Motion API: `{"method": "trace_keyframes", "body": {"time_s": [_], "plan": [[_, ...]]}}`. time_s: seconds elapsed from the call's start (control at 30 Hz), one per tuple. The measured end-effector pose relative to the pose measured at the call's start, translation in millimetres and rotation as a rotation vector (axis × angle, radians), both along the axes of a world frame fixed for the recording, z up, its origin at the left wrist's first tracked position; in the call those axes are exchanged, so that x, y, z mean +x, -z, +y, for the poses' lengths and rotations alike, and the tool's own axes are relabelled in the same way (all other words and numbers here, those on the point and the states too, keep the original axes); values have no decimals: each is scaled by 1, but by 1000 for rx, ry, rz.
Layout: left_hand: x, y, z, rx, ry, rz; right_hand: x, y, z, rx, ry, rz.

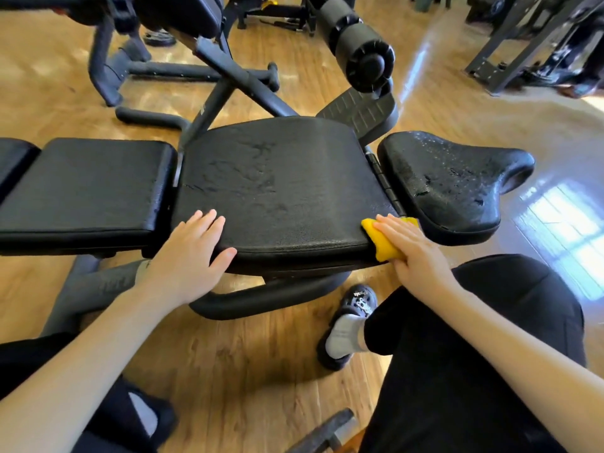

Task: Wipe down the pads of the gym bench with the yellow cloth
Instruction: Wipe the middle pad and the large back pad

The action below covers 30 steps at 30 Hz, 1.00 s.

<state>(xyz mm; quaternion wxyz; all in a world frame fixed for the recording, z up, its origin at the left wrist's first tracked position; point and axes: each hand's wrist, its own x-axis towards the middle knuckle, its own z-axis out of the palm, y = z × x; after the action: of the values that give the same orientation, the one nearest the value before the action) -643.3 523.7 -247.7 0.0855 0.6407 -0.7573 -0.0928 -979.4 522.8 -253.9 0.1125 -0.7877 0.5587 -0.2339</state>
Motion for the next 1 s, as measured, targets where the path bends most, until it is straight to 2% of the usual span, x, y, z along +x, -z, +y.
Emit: {"method": "trace_keyframes", "body": {"time_s": [0.13,0.33,0.47,0.63,0.73,0.9,1.0], "plan": [[1,2,0,-12,6,1,27,-7,3,-84,-126,41],[10,-3,-1,8,26,95,115,-6,3,-165,-270,214],[14,-1,4,-21,14,98,81,-8,-9,-113,-397,278],[20,3,1,15,-38,91,67,-11,-9,-137,-376,338],[23,4,2,22,-27,91,103,-11,-9,-158,-330,322],[36,6,7,48,-29,105,192,-8,-14,-162,-370,327],[46,10,10,37,-12,72,191,-8,-14,-109,-383,333]]}}
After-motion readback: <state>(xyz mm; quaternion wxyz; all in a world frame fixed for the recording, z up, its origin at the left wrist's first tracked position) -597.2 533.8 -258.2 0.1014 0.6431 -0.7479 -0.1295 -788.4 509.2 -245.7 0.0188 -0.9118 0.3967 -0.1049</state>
